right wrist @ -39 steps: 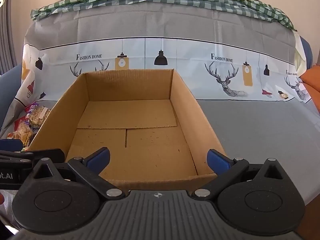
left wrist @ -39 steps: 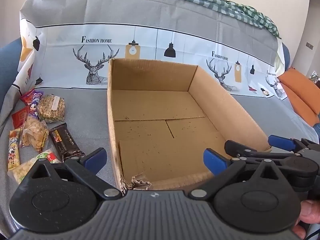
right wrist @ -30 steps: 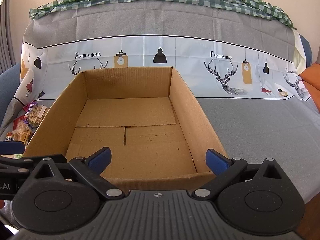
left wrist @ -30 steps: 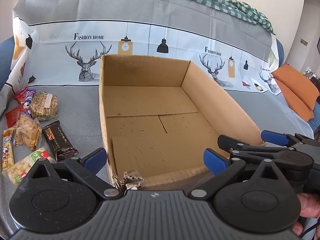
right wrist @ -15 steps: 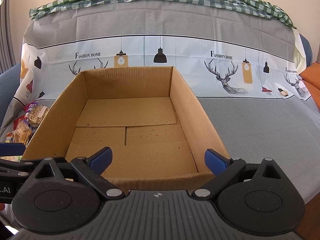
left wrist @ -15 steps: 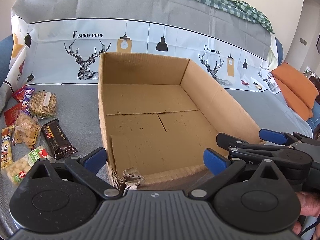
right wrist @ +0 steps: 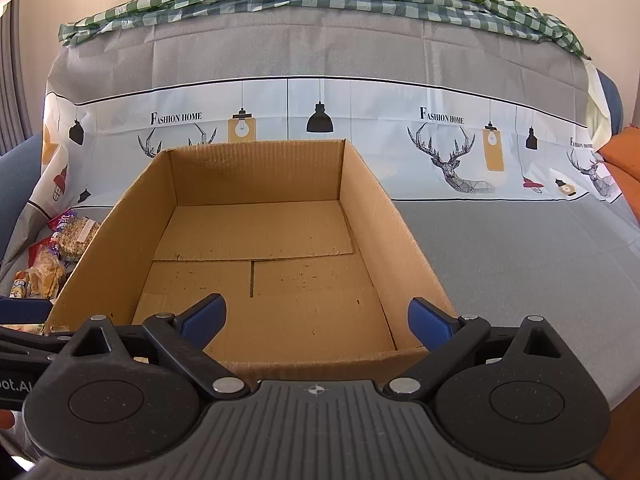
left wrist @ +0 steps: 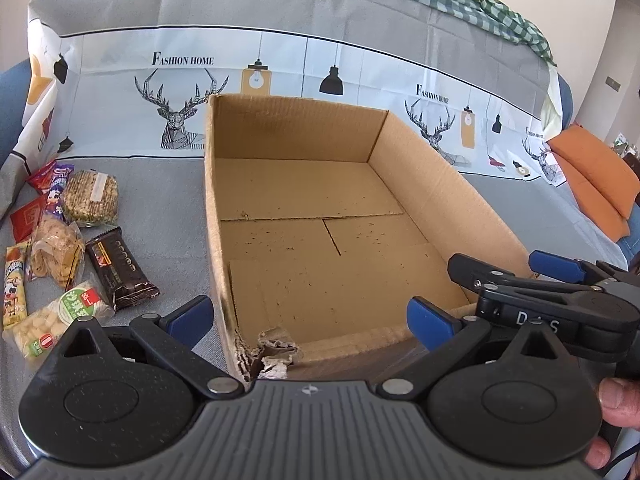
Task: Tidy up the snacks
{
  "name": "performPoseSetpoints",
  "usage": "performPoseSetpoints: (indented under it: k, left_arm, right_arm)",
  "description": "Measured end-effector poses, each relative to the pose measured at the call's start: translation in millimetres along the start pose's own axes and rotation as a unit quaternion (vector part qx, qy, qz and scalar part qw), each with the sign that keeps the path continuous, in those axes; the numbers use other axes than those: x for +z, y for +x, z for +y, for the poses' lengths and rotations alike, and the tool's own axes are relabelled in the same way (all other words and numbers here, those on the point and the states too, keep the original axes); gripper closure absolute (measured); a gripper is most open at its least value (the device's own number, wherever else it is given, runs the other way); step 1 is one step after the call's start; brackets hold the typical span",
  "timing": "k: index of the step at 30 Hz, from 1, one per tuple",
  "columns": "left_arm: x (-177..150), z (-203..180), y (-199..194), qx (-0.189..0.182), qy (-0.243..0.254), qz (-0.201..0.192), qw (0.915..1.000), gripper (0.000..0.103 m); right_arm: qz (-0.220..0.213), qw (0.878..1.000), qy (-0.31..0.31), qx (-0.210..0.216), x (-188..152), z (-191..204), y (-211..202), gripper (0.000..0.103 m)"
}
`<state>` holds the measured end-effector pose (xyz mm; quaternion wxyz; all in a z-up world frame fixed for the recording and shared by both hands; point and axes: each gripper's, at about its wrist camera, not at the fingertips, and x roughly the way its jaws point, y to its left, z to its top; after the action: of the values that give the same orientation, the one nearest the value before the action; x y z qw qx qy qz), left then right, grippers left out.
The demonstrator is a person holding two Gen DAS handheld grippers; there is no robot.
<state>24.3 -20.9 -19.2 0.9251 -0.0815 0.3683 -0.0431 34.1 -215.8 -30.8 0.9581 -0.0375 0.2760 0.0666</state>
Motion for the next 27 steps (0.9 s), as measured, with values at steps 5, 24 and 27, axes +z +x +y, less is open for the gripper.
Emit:
performPoseSetpoints:
  k: [5, 24, 27]
  left_arm:
    - [0.1, 2.7, -1.3, -0.002, -0.002, -0.002, 1.0, 0.0]
    - [7.6, 30.8, -21.3, -0.01, -0.031, -0.019, 0.9993, 0.002]
    - [7.5, 43.8, -30.5, -0.014, -0.036, -0.025, 0.999, 0.015]
  right_arm:
    - [-0.005, 1.0, -0.003, -0.002, 1.3, 0.2, -0.1, 0.006]
    - [-0.017, 1.0, 0.004, 0.019, 2.8, 31.8, -4.7, 0.021]
    - [-0.024, 0.999, 0.014, 0.034, 6.7, 46.1, -7.2, 0.027]
